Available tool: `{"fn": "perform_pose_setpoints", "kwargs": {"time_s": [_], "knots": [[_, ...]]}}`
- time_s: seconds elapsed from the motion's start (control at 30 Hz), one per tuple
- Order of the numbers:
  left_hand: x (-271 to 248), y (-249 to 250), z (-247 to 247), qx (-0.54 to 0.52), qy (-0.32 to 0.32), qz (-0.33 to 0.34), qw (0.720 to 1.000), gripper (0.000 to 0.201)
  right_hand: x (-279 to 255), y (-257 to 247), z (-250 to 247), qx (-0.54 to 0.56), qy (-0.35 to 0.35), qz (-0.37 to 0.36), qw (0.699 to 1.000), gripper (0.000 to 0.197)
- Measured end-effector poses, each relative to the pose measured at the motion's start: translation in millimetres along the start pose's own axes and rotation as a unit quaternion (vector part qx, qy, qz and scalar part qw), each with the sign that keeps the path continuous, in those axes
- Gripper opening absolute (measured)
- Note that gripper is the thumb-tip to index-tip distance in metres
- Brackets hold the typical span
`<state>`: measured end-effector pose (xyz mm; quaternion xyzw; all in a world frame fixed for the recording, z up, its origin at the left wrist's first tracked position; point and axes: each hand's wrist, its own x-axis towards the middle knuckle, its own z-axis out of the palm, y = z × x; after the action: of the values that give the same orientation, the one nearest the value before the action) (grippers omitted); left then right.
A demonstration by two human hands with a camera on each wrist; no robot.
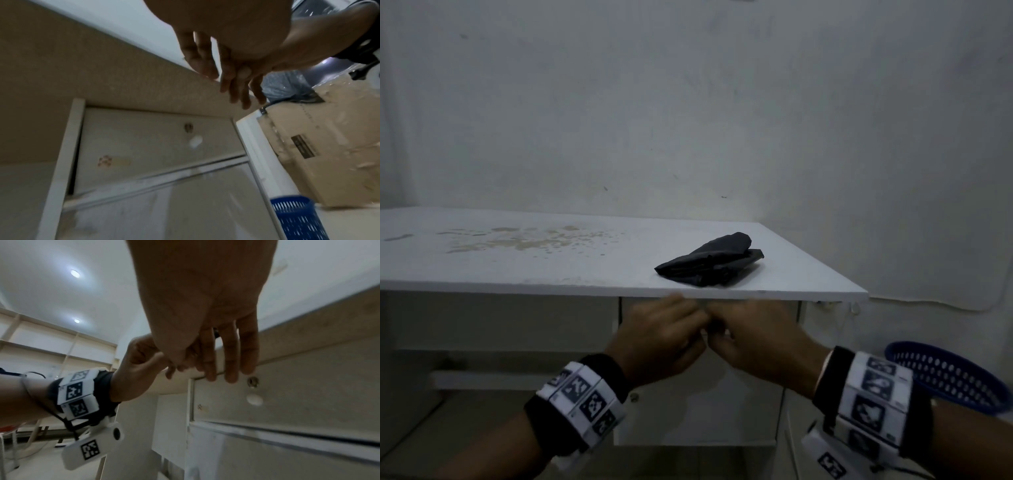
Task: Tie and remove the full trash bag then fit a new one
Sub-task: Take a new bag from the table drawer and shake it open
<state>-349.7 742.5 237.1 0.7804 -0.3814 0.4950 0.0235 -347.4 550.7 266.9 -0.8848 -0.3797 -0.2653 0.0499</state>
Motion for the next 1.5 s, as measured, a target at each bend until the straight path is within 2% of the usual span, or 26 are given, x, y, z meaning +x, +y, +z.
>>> {"fn": "perform_pose_setpoints", "kwargs": {"time_s": [0.07,0.13,0.17,0.2,0.23,0.3,0.33,0.43,0.53,0.6,0.67,0.7,0.77,0.83,0.9,0.97,1.03,1.1,1.2,1.33,1.47,1.5], "knots": [[21.9,-2.2,-16.7,0.014,0.052,-0.052,0.997,0.014,4.2,-5.6,-27.5,-0.031,0.101,0.005,0.994,0.019],[35.1,-10.9,-18.0,0.006,0.065,-0.184,0.981,0.020,16.0,1.0,-43.6,-0.013,0.172,0.025,0.985,0.018],[37.6,-16.8,-14.5,-0.016,0.055,-0.251,0.966,0.025,24.5,9.2,-45.6,0.005,0.178,0.036,0.983,0.024],[37.4,-23.5,-8.4,-0.040,0.035,-0.302,0.952,0.031,33.9,19.0,-43.6,0.019,0.153,0.046,0.987,0.033],[35.9,-29.3,-1.0,-0.045,0.004,-0.337,0.940,0.038,43.4,28.4,-39.2,0.024,0.100,0.056,0.993,0.041],[30.3,-36.1,13.7,0.025,-0.065,-0.347,0.935,0.048,58.4,42.3,-25.9,0.033,-0.012,0.081,0.996,0.043],[28.7,-37.0,18.7,0.060,-0.079,-0.337,0.936,0.050,63.1,47.1,-18.8,0.041,-0.041,0.090,0.994,0.038],[32.1,-35.2,25.0,0.087,-0.086,-0.342,0.932,0.043,69.6,56.8,-8.4,0.065,-0.048,0.100,0.992,0.026],[49.6,-41.9,17.3,0.038,-0.157,-0.402,0.901,0.033,75.8,64.8,-16.7,0.129,-0.083,0.107,0.982,0.024],[68.1,-49.5,9.3,-0.042,-0.180,-0.423,0.887,0.024,83.3,67.7,-29.0,0.193,-0.094,0.132,0.968,0.034],[91.5,-57.4,-3.2,-0.141,-0.129,-0.456,0.869,0.014,94.4,69.4,-49.6,0.250,-0.102,0.172,0.947,0.056],[105.2,-60.5,-12.0,-0.208,-0.085,-0.500,0.837,0.015,100.7,69.6,-63.0,0.277,-0.110,0.200,0.933,0.065],[131.9,-69.7,-29.6,-0.305,-0.012,-0.601,0.739,0.020,115.1,67.8,-94.2,0.340,-0.140,0.260,0.893,0.071],[158.7,-80.0,-48.5,-0.336,0.028,-0.657,0.674,0.020,130.5,65.0,-128.2,0.404,-0.154,0.307,0.848,0.069],[191.7,-90.6,-69.4,-0.388,0.063,-0.695,0.602,0.018,148.7,61.8,-164.9,0.406,-0.146,0.330,0.840,0.060],[229.2,-99.8,-95.4,-0.437,0.089,-0.709,0.547,0.015,168.3,56.5,-203.1,0.419,-0.131,0.340,0.832,0.048],[268.0,-108.9,-122.9,-0.483,0.089,-0.700,0.519,0.015,188.1,51.0,-239.6,0.472,-0.132,0.342,0.802,0.044],[303.5,-116.1,-147.4,-0.512,0.067,-0.683,0.517,0.019,203.8,49.1,-269.8,0.489,-0.143,0.332,0.794,0.045],[342.7,-133.0,-173.5,-0.515,0.027,-0.670,0.534,0.023,224.2,60.7,-306.5,0.441,-0.133,0.323,0.827,0.029],[370.3,-158.4,-187.2,-0.471,-0.007,-0.632,0.615,0.015,238.9,86.3,-341.7,0.411,-0.118,0.300,0.853,0.019],[393.5,-165.8,-187.1,-0.450,-0.039,-0.617,0.644,0.005,230.8,116.5,-361.0,0.345,-0.041,0.339,0.874,0.021],[398.7,-166.1,-184.6,-0.431,-0.049,-0.607,0.665,0.008,227.8,125.6,-367.6,0.329,-0.020,0.355,0.875,0.020]]}}
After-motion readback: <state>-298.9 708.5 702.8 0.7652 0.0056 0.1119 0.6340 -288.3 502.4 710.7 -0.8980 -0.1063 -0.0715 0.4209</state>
